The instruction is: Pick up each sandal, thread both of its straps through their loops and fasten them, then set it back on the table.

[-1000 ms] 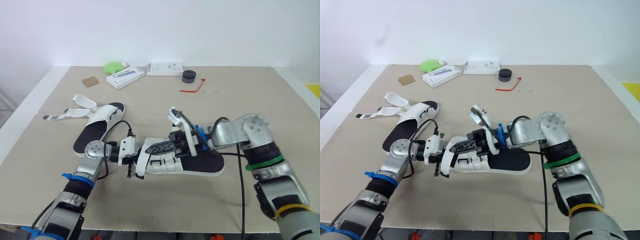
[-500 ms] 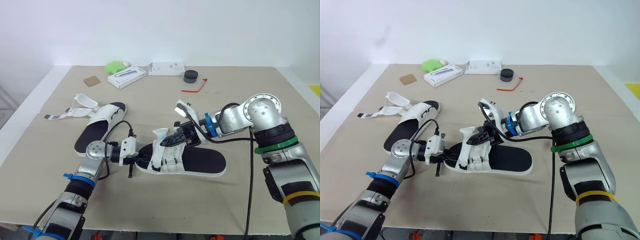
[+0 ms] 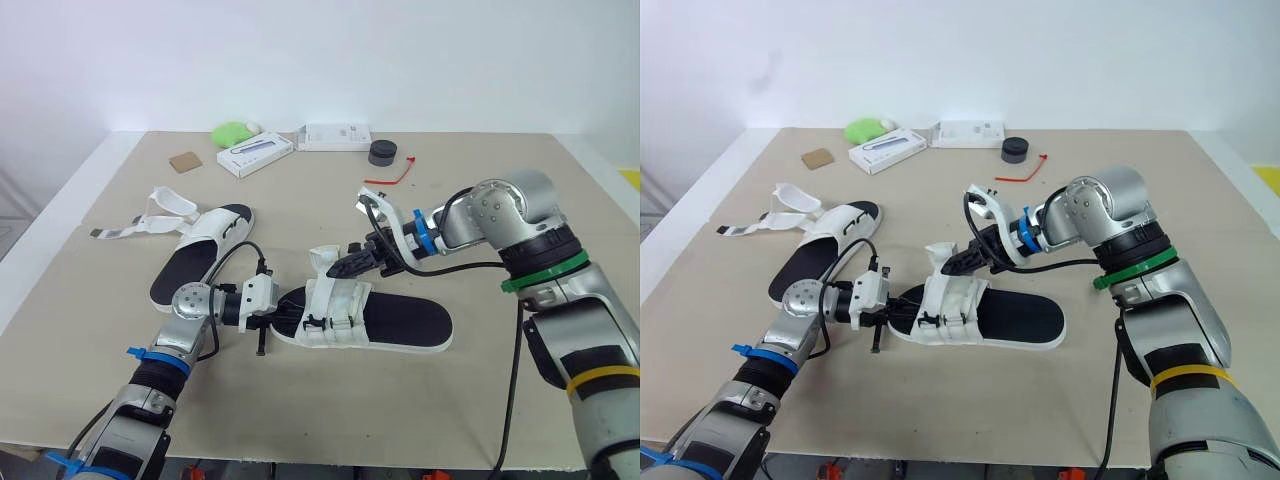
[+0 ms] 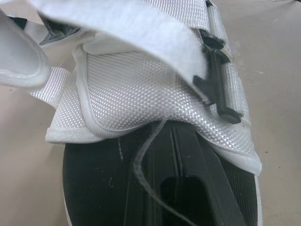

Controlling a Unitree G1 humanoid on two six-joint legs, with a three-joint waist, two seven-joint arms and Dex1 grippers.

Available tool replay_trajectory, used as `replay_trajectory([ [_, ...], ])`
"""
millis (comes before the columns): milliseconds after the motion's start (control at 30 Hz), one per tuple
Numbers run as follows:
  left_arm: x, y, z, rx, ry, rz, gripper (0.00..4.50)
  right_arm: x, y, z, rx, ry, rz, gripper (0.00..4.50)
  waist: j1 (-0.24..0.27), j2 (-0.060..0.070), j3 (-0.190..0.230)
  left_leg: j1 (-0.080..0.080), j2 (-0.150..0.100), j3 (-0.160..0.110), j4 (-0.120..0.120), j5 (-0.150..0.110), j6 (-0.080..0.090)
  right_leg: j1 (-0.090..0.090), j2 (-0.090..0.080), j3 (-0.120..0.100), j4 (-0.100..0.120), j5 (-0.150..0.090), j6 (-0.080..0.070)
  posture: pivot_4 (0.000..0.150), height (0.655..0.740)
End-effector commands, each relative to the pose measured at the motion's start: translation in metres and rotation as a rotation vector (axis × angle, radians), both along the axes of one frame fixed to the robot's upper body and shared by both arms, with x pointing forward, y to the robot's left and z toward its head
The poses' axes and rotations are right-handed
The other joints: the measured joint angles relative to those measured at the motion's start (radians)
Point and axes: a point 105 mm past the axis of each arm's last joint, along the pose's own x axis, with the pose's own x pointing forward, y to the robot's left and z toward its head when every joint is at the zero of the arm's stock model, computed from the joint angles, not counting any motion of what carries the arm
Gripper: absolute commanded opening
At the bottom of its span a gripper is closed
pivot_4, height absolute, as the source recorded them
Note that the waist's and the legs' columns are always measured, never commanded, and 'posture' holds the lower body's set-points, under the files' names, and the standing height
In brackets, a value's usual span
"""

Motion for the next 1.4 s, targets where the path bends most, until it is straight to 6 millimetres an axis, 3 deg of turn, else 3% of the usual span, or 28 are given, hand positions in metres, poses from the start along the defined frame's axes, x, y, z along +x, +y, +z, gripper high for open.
replay_trajectory([
  [33, -0.032, 0.008, -0.081, 0.232, 0.272, -0.021, 0.00, -0.005, -0.002, 0.030, 0.135, 0.011, 0.014, 2.19, 0.000, 0.000, 0.000, 0.000, 0.000, 0.000, 0.000, 0.000, 0.000, 0.000, 0.000, 0.000, 0.000, 0.000, 0.000, 0.150, 0.7400],
  [133, -0.032, 0.008, -0.081, 0.232, 0.271, -0.022, 0.00, -0.015, 0.000, 0.040, 0.187, 0.010, 0.058, 2.19, 0.001, 0.000, 0.000, 0.000, -0.001, -0.001, 0.000, 0.001, 0.000, 0.001, 0.000, 0.000, 0.000, 0.000, 0.000, 0.150, 0.7400],
  [333, -0.032, 0.006, -0.081, 0.229, 0.271, -0.027, 0.00, -0.031, 0.001, 0.018, 0.136, -0.006, 0.103, 2.19, 0.001, 0.000, -0.001, 0.002, -0.001, -0.002, 0.000, 0.001, 0.001, 0.004, 0.000, 0.000, 0.000, -0.001, 0.001, 0.150, 0.7400],
  [1100, -0.029, 0.004, -0.081, 0.225, 0.270, -0.022, 0.00, -0.045, 0.024, -0.005, 0.108, -0.043, 0.146, 2.19, 0.001, 0.000, -0.001, 0.003, -0.003, -0.005, 0.002, 0.002, 0.002, 0.007, 0.000, 0.000, 0.001, -0.001, 0.002, 0.150, 0.7400],
  [1133, -0.029, 0.004, -0.081, 0.225, 0.270, -0.022, 0.00, -0.045, 0.024, -0.006, 0.107, -0.042, 0.145, 1.68, 0.001, 0.000, -0.001, 0.003, -0.003, -0.005, 0.002, 0.002, 0.002, 0.007, 0.000, 0.000, 0.001, -0.001, 0.002, 0.150, 0.7400],
  [1167, -0.029, 0.004, -0.081, 0.224, 0.269, -0.021, 0.00, -0.045, 0.025, -0.007, 0.108, -0.040, 0.143, 1.52, 0.001, 0.000, -0.001, 0.003, -0.003, -0.005, 0.002, 0.002, 0.003, 0.007, 0.000, 0.000, 0.001, -0.001, 0.002, 0.150, 0.7400],
  [1267, -0.029, 0.004, -0.081, 0.224, 0.269, -0.021, 0.00, -0.044, 0.026, -0.008, 0.115, -0.038, 0.136, 0.16, 0.001, 0.000, -0.001, 0.003, -0.003, -0.005, 0.002, 0.003, 0.003, 0.007, 0.000, 0.000, 0.001, -0.001, 0.002, 0.150, 0.7400],
  [1400, -0.029, 0.004, -0.081, 0.224, 0.268, -0.021, 0.00, -0.042, 0.028, -0.007, 0.120, -0.042, 0.125, 0.03, 0.001, 0.000, -0.001, 0.003, -0.003, -0.006, 0.002, 0.003, 0.003, 0.007, 0.000, 0.000, 0.001, -0.001, 0.002, 0.150, 0.7400],
])
